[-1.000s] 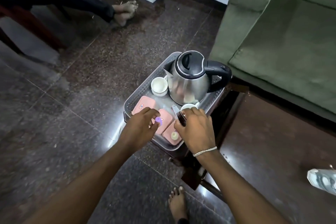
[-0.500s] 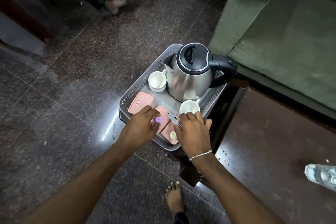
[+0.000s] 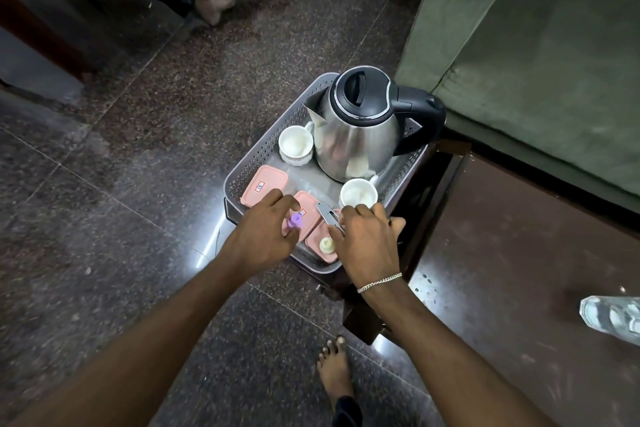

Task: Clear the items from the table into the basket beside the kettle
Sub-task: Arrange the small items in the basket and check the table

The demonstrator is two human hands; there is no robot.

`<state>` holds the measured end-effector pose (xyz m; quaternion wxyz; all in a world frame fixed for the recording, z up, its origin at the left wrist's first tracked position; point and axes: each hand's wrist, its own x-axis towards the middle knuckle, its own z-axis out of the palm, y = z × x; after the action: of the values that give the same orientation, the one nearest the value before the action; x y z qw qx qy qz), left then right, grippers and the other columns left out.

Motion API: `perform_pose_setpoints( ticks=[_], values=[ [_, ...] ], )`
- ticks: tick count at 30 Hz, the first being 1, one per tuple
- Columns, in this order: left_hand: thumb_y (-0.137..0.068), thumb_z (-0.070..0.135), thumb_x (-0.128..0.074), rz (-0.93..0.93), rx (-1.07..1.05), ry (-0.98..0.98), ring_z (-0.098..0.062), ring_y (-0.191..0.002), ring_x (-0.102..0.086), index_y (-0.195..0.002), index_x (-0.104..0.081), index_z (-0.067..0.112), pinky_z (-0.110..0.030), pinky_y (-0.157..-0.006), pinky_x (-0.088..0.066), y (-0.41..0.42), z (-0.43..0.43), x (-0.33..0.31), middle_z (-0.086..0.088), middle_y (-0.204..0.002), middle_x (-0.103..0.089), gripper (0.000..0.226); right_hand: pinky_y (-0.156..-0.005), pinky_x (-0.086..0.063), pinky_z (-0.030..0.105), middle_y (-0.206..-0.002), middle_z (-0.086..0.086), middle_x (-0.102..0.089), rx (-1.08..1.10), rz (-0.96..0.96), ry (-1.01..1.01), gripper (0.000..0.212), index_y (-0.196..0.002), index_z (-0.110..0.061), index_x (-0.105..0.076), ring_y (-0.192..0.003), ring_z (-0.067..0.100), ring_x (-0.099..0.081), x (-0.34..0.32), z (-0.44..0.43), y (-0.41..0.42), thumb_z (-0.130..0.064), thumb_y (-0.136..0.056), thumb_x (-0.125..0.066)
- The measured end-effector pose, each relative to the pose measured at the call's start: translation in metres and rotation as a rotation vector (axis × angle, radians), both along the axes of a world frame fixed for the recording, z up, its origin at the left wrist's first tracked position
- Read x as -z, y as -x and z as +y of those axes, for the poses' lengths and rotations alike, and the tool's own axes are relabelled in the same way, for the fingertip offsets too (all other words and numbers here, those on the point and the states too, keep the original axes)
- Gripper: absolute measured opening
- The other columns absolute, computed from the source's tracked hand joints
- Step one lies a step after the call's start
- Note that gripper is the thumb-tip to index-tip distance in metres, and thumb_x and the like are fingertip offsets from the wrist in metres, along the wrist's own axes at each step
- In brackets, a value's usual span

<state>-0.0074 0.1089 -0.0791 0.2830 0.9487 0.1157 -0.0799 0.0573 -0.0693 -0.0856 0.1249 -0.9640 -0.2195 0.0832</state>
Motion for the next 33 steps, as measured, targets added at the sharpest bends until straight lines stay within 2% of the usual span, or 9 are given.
perform_pose_setpoints(
  ticks=[4, 7, 12, 16, 20, 24, 27, 30, 33],
  values=[
    [-0.081, 0.016, -0.075, -0.017, -0.004, -0.014, -0.035, -0.091, -0.064, -0.124, -0.063, 0.009, -0.045, -0.082, -0.055, 0.003, 0.003, -0.002, -0.009, -0.115, -0.056, 0.045, -0.077, -0.033, 0.045, -0.094, 0.001, -0.07, -0.002, 0.019, -0.019, 0.025, -0.089, -0.02, -0.071, -0.099, 0.028, -0.056, -0.002, -0.005, -0.001, -0.045, -0.086, -0.069],
    [-0.078, 0.016, -0.077, -0.113, 0.007, -0.001, -0.032, -0.095, -0.063, -0.127, -0.063, 0.009, -0.043, -0.082, -0.056, 0.008, 0.002, -0.007, -0.01, -0.115, -0.056, 0.051, -0.078, -0.035, 0.044, -0.098, 0.001, -0.068, 0.009, 0.006, -0.062, 0.024, -0.093, -0.02, -0.071, -0.099, 0.028, -0.056, -0.01, -0.014, -0.002, -0.043, -0.087, -0.069],
    [-0.08, 0.032, -0.078, -0.231, 0.08, 0.008, -0.022, -0.107, -0.058, -0.136, -0.055, 0.017, -0.04, -0.089, -0.055, 0.004, -0.015, -0.021, -0.004, -0.121, -0.052, 0.062, -0.075, -0.043, 0.044, -0.105, 0.0, -0.064, 0.039, -0.141, -0.196, 0.033, -0.104, -0.021, -0.068, -0.097, 0.028, -0.057, -0.025, -0.056, -0.007, -0.046, -0.083, -0.074],
    [-0.081, 0.047, -0.074, -0.26, 0.184, -0.059, -0.022, -0.118, -0.056, -0.141, -0.051, 0.023, -0.037, -0.094, -0.052, -0.014, -0.054, -0.031, -0.001, -0.13, -0.051, 0.068, -0.081, -0.048, 0.045, -0.12, -0.001, -0.06, 0.054, -0.16, -0.295, 0.049, -0.122, -0.022, -0.061, -0.103, 0.026, -0.056, -0.034, -0.108, -0.013, -0.055, -0.086, -0.066],
    [-0.084, 0.054, -0.071, -0.285, 0.31, -0.051, -0.02, -0.122, -0.056, -0.142, -0.048, 0.025, -0.03, -0.094, -0.051, -0.035, -0.118, -0.037, 0.0, -0.135, -0.048, 0.069, -0.088, -0.049, 0.043, -0.133, -0.004, -0.054, 0.105, -0.157, -0.344, 0.064, -0.134, -0.024, -0.052, -0.114, 0.022, -0.055, -0.041, -0.175, -0.01, -0.061, -0.084, -0.068],
    [-0.085, 0.057, -0.071, -0.305, 0.422, -0.038, -0.021, -0.126, -0.055, -0.147, -0.046, 0.024, -0.034, -0.103, -0.05, -0.053, -0.193, -0.034, 0.0, -0.14, -0.047, 0.075, -0.09, -0.049, 0.041, -0.141, -0.001, -0.053, 0.201, -0.149, -0.299, 0.078, -0.141, -0.023, -0.05, -0.124, 0.022, -0.053, -0.047, -0.249, -0.002, -0.065, -0.08, -0.071],
    [-0.085, 0.059, -0.07, -0.301, 0.5, -0.012, -0.02, -0.121, -0.056, -0.148, -0.045, 0.023, -0.038, -0.098, -0.052, -0.061, -0.256, -0.029, 0.001, -0.14, -0.047, 0.076, -0.094, -0.049, 0.045, -0.141, 0.002, -0.055, 0.274, -0.126, -0.285, 0.079, -0.141, -0.02, -0.052, -0.124, 0.025, -0.054, -0.049, -0.311, 0.007, -0.064, -0.079, -0.073],
    [-0.085, 0.06, -0.069, -0.299, 0.553, 0.023, -0.016, -0.119, -0.056, -0.148, -0.044, 0.025, -0.032, -0.093, -0.054, -0.064, -0.324, -0.023, 0.003, -0.14, -0.046, 0.076, -0.099, -0.047, 0.045, -0.139, 0.004, -0.056, 0.334, -0.097, -0.278, 0.077, -0.14, -0.016, -0.054, -0.128, 0.024, -0.053, -0.048, -0.379, 0.02, -0.059, -0.08, -0.075],
    [-0.085, 0.059, -0.069, -0.263, 0.596, 0.064, -0.014, -0.114, -0.057, -0.147, -0.044, 0.028, -0.027, -0.083, -0.054, -0.062, -0.39, -0.015, 0.007, -0.137, -0.046, 0.073, -0.094, -0.049, 0.045, -0.135, 0.006, -0.058, 0.416, -0.1, -0.258, 0.073, -0.136, -0.013, -0.057, -0.123, 0.028, -0.056, -0.04, -0.443, 0.035, -0.054, -0.08, -0.079]
  ],
)
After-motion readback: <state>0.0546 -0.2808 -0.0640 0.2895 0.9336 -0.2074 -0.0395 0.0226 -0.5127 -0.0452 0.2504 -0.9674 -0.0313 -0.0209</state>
